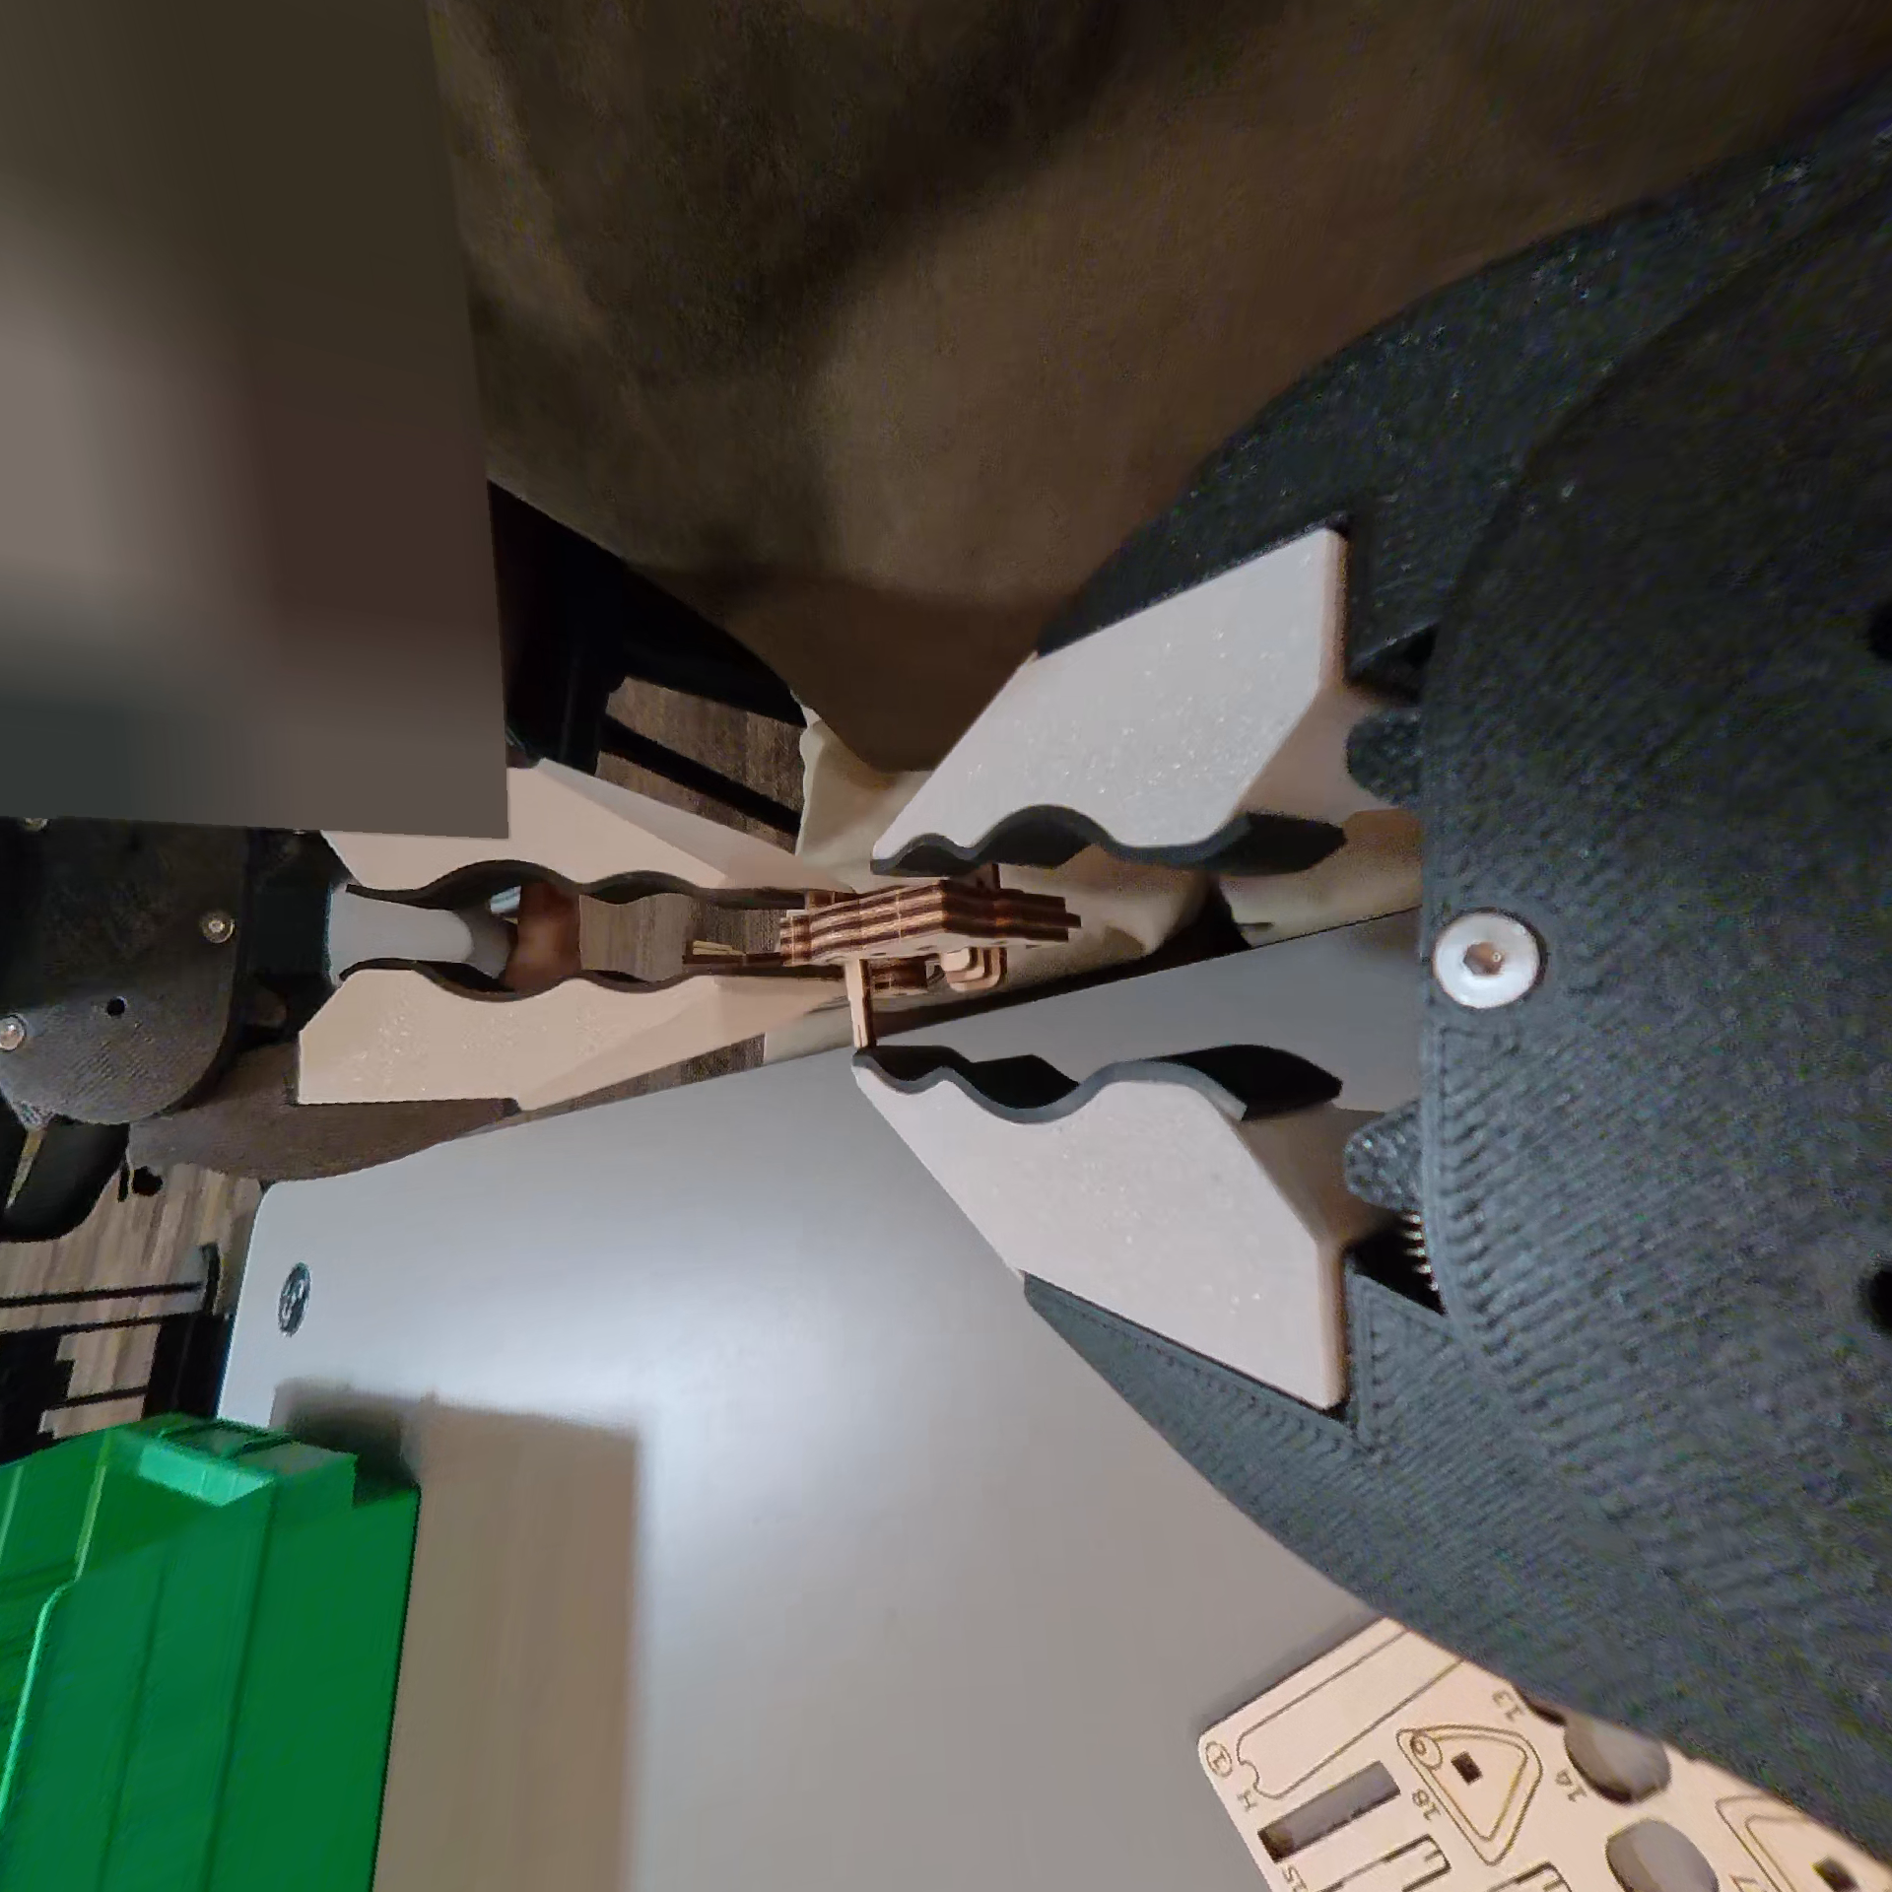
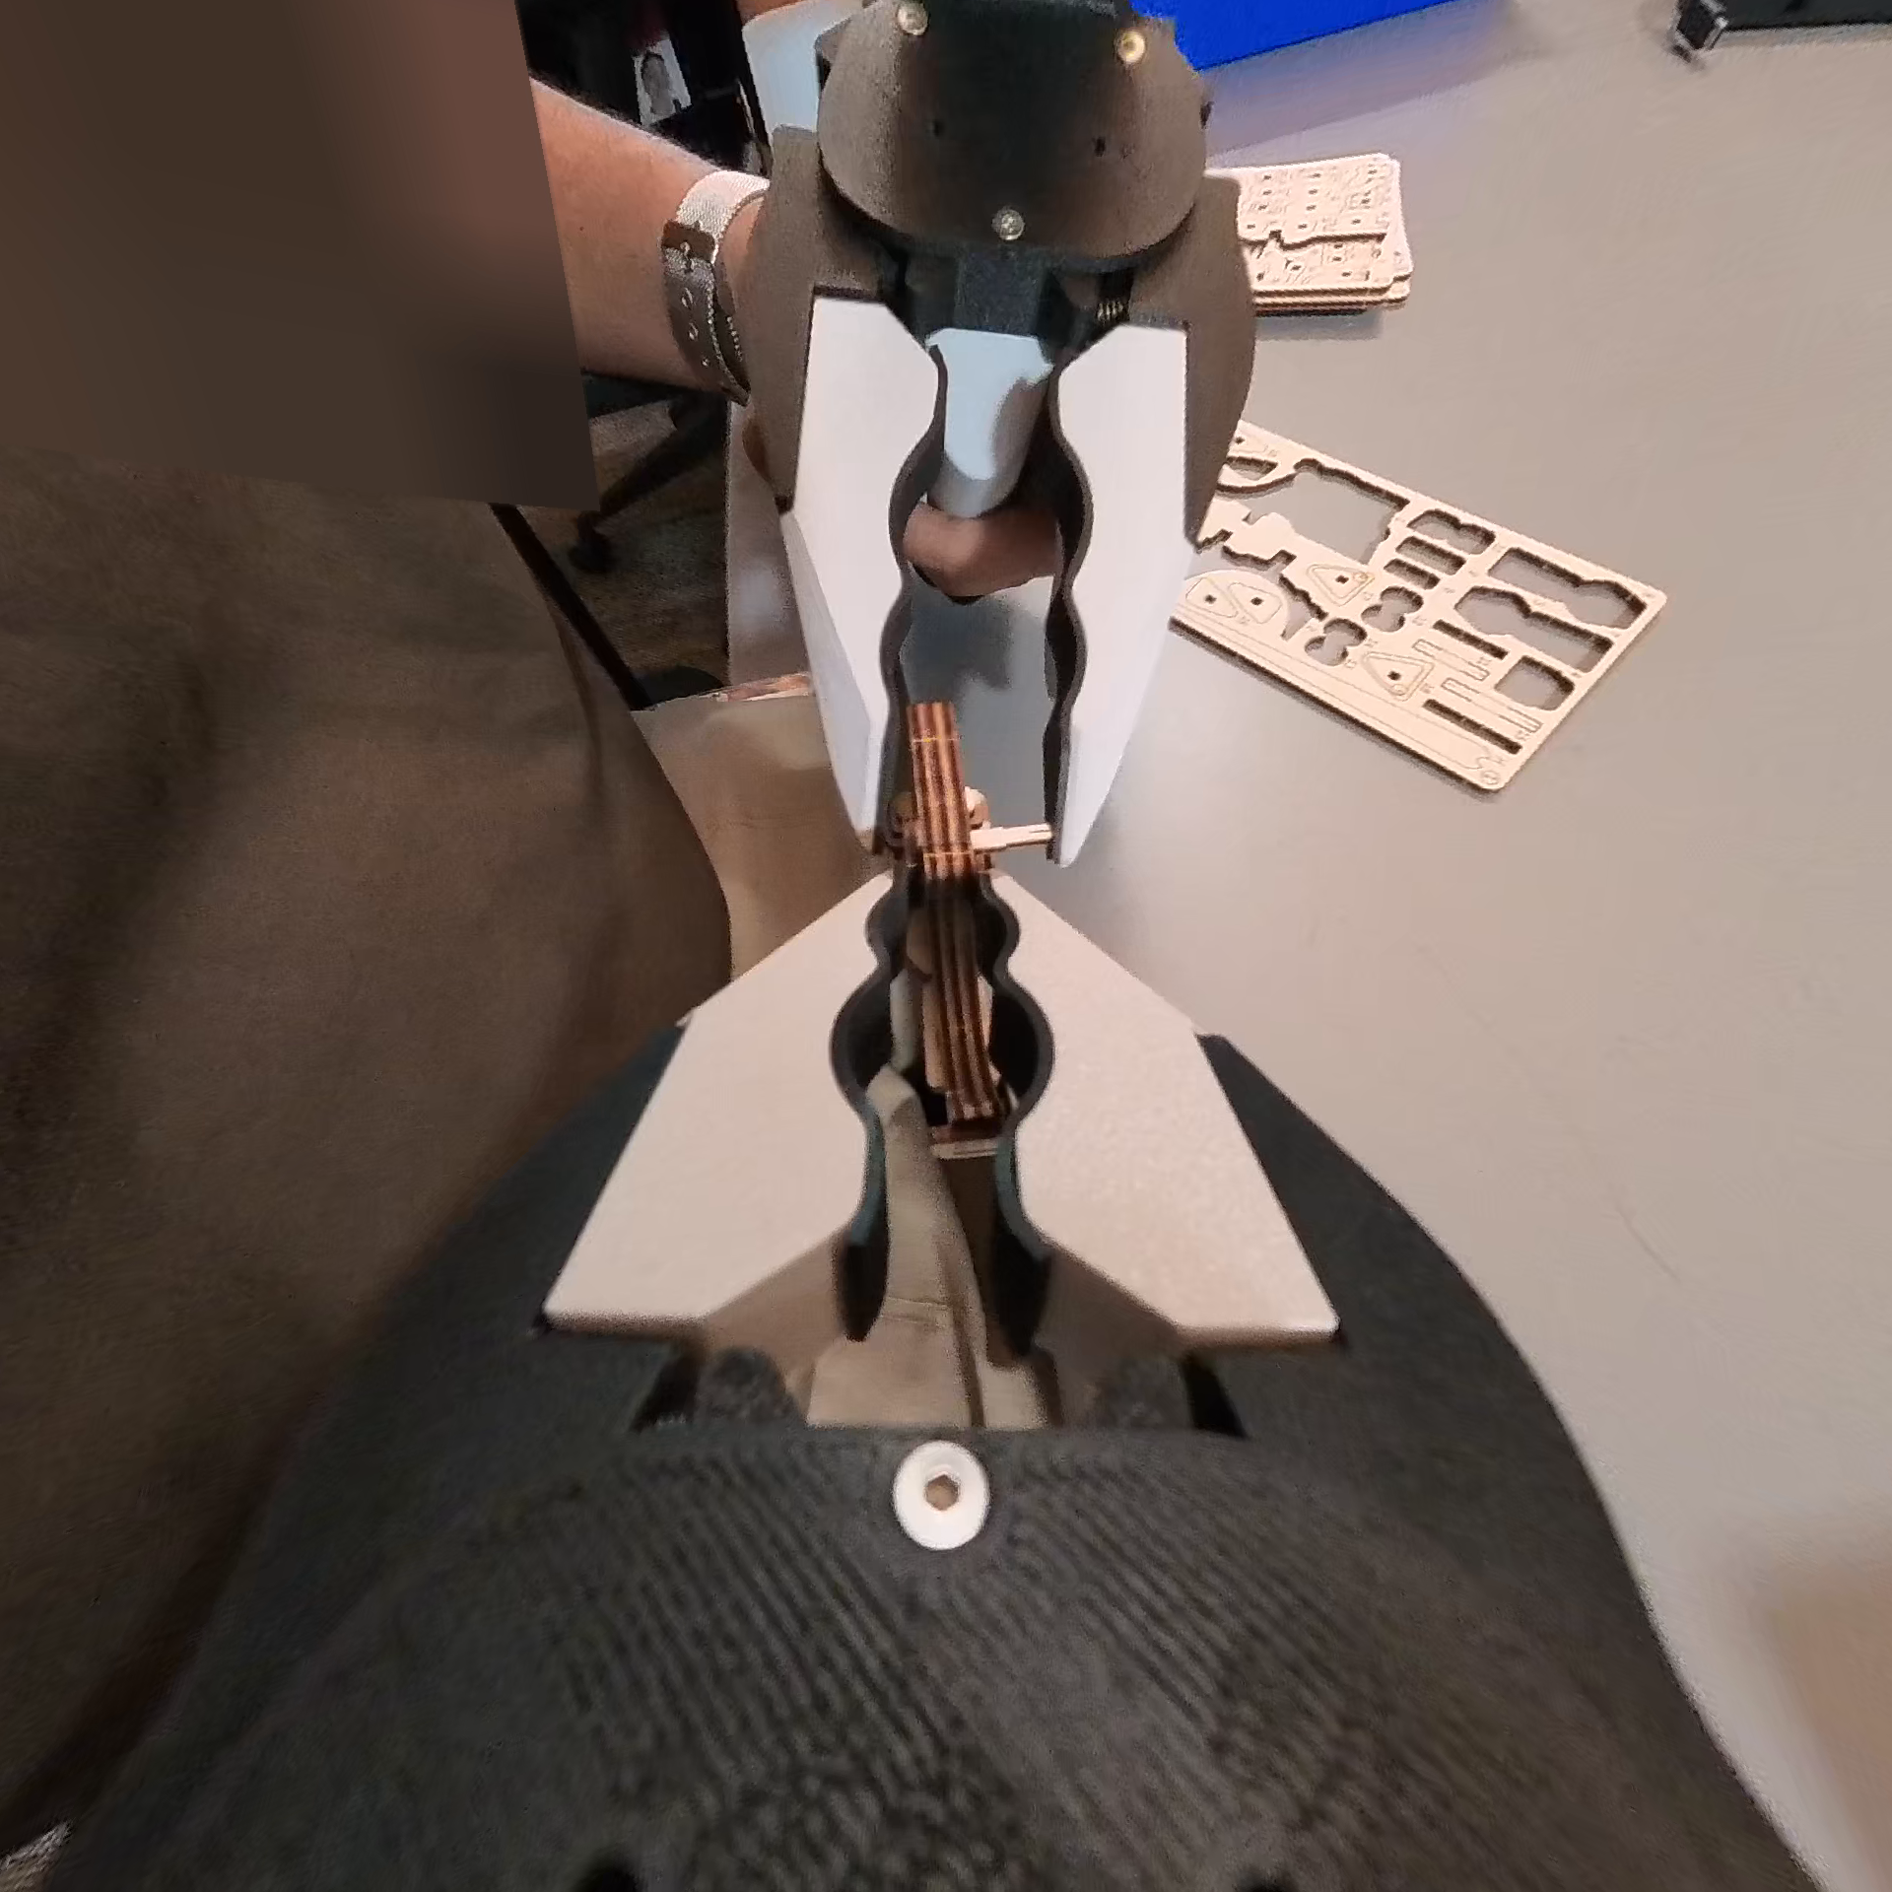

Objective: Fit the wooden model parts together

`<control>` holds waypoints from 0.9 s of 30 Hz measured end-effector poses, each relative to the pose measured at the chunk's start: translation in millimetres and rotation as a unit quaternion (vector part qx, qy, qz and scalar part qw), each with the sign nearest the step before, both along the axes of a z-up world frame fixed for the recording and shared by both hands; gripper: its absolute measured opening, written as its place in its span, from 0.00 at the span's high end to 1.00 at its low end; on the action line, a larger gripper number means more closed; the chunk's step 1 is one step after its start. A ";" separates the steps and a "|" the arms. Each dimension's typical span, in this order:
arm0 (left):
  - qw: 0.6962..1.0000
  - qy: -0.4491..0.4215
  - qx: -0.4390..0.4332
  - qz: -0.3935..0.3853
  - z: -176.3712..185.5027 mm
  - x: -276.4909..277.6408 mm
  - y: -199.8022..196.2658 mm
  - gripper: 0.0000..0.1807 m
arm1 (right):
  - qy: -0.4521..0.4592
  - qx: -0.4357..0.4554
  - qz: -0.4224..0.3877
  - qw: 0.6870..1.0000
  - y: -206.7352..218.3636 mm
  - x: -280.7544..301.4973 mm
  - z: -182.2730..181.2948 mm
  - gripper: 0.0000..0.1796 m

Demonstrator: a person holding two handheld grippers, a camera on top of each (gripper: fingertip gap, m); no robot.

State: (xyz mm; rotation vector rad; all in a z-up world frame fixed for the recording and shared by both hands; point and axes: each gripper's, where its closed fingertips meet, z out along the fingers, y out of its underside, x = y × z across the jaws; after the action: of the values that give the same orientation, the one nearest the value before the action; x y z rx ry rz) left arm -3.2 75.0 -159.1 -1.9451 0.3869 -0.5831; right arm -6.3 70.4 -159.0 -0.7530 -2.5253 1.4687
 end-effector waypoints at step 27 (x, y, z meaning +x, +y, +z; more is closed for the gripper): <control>0.998 -0.056 -0.032 -0.024 0.2 5.4 -4.2 0.81 | -0.033 -0.021 0.016 0.999 -3.6 5.3 -1.8 0.95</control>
State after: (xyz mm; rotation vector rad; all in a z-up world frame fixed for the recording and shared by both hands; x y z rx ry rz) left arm 2.2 70.8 -158.9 -1.9572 0.3478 -0.7406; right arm -1.0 66.7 -160.7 -0.7831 -2.5731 1.5359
